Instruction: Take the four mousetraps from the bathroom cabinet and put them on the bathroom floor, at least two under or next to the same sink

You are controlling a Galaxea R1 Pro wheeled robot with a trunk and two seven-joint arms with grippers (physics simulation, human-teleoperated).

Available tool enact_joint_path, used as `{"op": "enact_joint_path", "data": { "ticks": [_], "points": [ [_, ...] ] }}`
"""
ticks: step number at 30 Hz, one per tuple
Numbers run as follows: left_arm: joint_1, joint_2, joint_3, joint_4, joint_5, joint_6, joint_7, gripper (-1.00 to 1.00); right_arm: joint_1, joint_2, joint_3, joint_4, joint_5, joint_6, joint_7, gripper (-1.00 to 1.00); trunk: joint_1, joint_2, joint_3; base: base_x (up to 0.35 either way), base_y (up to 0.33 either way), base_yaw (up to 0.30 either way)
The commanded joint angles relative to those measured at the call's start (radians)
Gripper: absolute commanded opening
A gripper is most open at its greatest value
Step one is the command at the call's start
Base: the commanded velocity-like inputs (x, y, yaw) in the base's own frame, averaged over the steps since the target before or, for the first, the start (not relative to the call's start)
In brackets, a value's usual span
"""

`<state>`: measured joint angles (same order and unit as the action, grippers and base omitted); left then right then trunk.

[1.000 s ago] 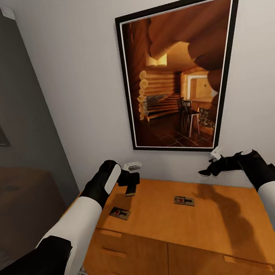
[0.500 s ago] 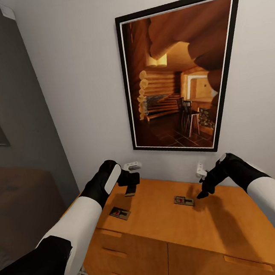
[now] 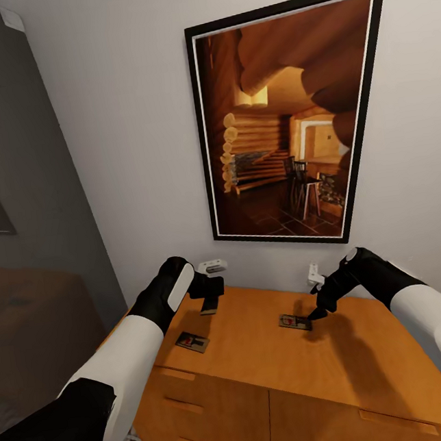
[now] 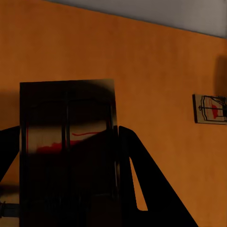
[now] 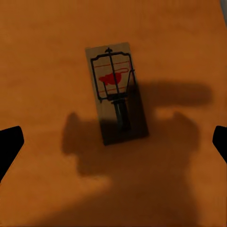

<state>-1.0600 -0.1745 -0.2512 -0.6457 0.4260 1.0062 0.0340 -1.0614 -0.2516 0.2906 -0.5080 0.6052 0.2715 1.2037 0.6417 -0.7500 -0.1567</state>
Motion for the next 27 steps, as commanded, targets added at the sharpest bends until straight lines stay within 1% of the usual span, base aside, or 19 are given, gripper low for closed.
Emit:
{"op": "enact_joint_path", "data": {
  "ticks": [1,7,14,20,24,27],
  "points": [
    [0.000,0.000,0.000,0.000,-0.003,0.000,0.000,-1.00,0.000,0.002,0.000,0.000,0.000,-0.001,-0.001,1.00,0.000,0.000,0.000,0.000,0.000,0.000],
    [0.000,0.000,0.000,0.000,-0.003,0.000,0.000,-1.00,0.000,0.009,0.000,0.000,-0.003,-0.003,-0.007,1.00,0.000,0.000,0.000,0.000,0.000,0.000],
    [0.000,0.000,0.000,0.000,-0.003,0.000,0.000,-1.00,0.000,0.011,0.001,0.000,-0.001,-0.002,-0.015,1.00,0.000,0.000,0.000,0.000,0.000,0.000],
    [0.000,0.000,0.000,0.000,-0.003,0.000,0.000,-1.00,0.000,0.014,0.004,0.000,0.003,0.004,-0.066,1.00,0.000,0.000,0.000,0.000,0.000,0.000],
    [0.000,0.000,0.000,0.000,-0.003,0.000,0.000,-1.00,0.000,0.024,0.006,0.000,0.004,0.010,-0.077,1.00,0.000,0.000,0.000,0.000,0.000,0.000],
    [0.000,0.000,0.000,0.000,-0.003,0.000,0.000,-1.00,0.000,0.031,0.008,0.000,0.015,0.027,-0.081,1.00,0.000,0.000,0.000,0.000,0.000,0.000]
  ]
}}
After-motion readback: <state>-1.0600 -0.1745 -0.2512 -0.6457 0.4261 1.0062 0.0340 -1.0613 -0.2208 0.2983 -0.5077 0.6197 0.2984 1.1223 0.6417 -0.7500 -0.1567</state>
